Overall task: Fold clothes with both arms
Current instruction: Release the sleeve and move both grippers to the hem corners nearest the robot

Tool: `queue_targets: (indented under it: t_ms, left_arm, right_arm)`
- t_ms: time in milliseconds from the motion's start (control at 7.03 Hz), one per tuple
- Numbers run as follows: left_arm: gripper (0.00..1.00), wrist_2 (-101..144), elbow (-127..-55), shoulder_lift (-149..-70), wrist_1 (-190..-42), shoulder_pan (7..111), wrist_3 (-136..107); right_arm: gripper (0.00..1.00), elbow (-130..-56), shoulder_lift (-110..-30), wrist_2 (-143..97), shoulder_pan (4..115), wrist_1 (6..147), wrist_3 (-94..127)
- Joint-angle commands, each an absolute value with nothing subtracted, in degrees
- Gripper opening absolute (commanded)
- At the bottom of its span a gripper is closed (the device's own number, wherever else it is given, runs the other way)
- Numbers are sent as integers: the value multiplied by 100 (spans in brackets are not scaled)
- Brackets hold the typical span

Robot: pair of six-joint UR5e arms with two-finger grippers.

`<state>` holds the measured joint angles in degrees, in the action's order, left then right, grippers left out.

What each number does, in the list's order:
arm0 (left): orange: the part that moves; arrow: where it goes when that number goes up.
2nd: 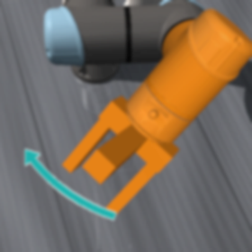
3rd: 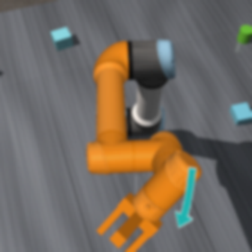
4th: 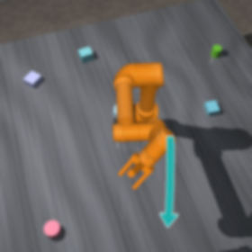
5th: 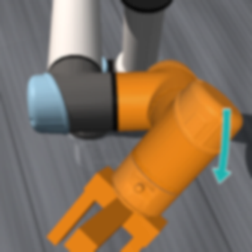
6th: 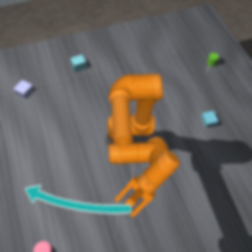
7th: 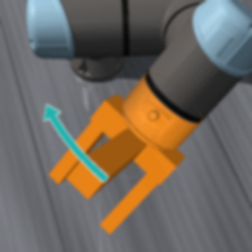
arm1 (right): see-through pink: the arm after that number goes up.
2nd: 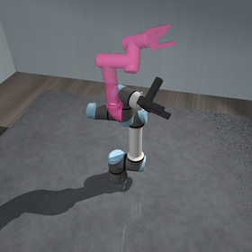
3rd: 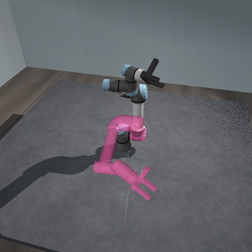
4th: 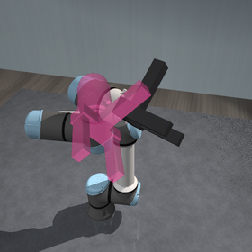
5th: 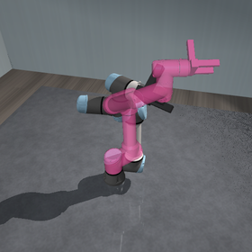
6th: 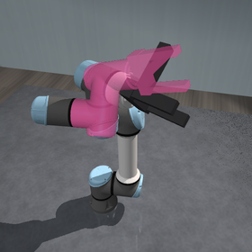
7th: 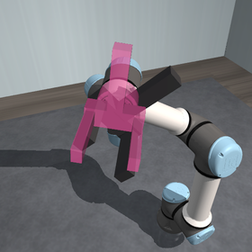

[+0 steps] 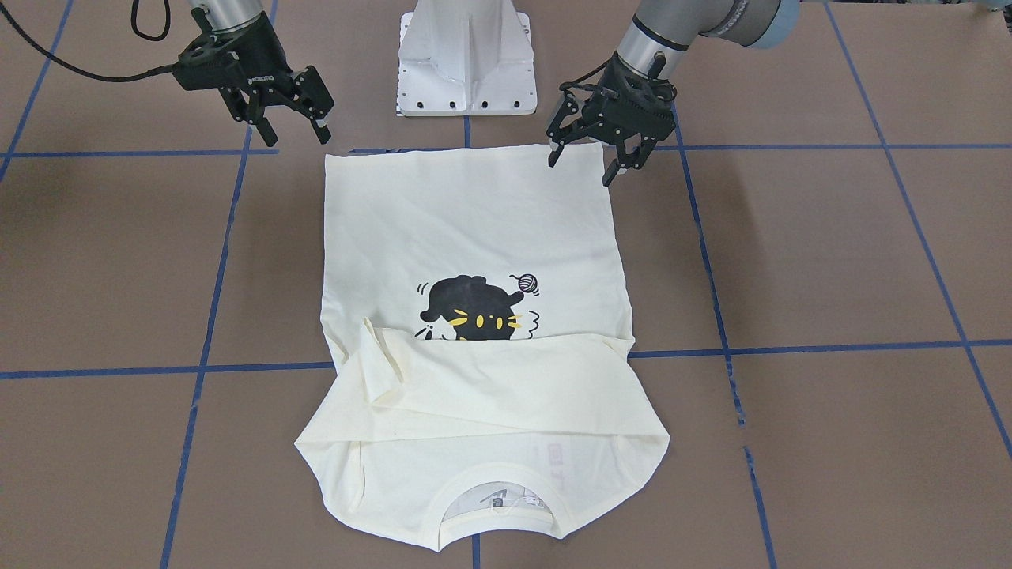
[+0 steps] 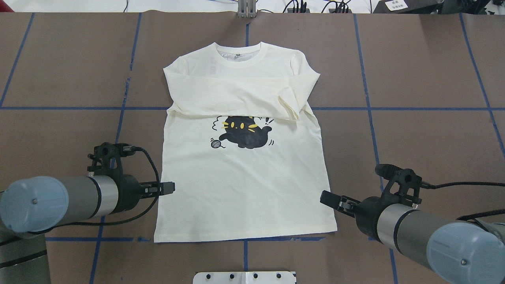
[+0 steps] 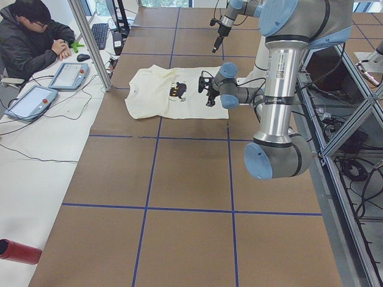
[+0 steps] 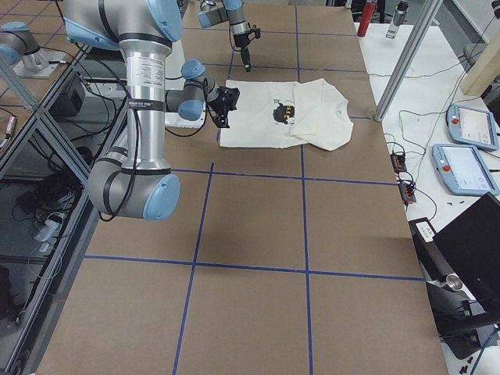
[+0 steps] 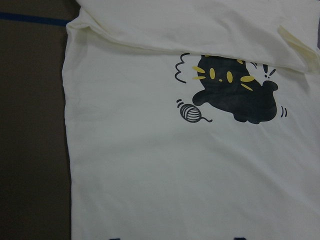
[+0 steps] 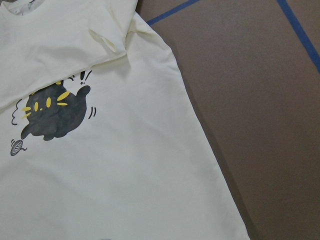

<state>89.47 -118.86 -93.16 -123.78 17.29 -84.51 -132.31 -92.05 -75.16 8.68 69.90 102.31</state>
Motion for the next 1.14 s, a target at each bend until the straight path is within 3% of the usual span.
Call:
queue_targets:
  t_ms: [0,996]
  left_arm:
    - [57,8368,-11831,-8991,-12516,908,-9418]
    - [51,8209,-11610,-9035,-12349,668,-9835]
  right_arm:
    - [98,-13228,-9202,-7348,765,6961,10327]
    - [99,-13219,-9202,-7304,756,6961,10327]
